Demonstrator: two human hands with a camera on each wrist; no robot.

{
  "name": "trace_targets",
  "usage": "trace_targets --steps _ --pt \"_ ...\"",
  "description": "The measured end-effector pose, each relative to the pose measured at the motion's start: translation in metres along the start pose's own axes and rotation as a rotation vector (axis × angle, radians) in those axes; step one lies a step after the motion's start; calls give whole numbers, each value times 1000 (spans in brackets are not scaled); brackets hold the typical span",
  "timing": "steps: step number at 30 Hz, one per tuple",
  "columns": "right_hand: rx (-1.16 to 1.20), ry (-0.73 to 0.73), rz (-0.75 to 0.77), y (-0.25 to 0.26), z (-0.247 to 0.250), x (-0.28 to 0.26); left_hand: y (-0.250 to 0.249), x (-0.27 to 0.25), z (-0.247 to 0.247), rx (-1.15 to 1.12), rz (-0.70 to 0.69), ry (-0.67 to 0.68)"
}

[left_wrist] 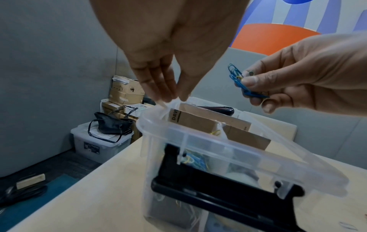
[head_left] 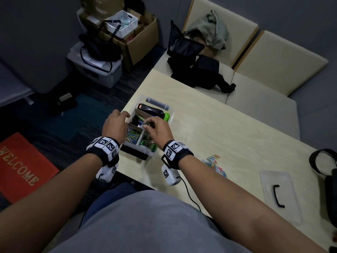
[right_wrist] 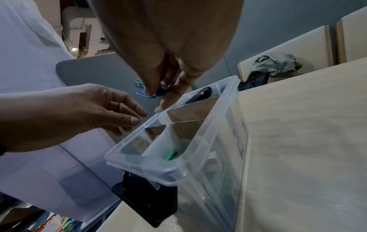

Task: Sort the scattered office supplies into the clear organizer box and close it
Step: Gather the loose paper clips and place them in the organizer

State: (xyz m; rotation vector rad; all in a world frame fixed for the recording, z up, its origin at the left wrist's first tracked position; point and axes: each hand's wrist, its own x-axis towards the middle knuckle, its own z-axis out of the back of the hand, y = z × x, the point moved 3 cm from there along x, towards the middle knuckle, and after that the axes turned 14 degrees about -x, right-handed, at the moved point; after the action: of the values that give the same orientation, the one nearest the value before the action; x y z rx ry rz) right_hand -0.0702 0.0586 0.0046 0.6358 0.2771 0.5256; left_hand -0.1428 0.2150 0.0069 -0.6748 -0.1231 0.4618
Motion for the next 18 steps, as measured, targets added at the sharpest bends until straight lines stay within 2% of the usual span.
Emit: trace_targets --steps 9,13,18 --pt "-403 298 42 30 -30 16 9 3 -1 41 49 70" --pt "-566 282 100 36 -36 21 9 4 0 64 57 83" --pt "-541 228 93 39 -36 25 11 4 -3 52 51 74"
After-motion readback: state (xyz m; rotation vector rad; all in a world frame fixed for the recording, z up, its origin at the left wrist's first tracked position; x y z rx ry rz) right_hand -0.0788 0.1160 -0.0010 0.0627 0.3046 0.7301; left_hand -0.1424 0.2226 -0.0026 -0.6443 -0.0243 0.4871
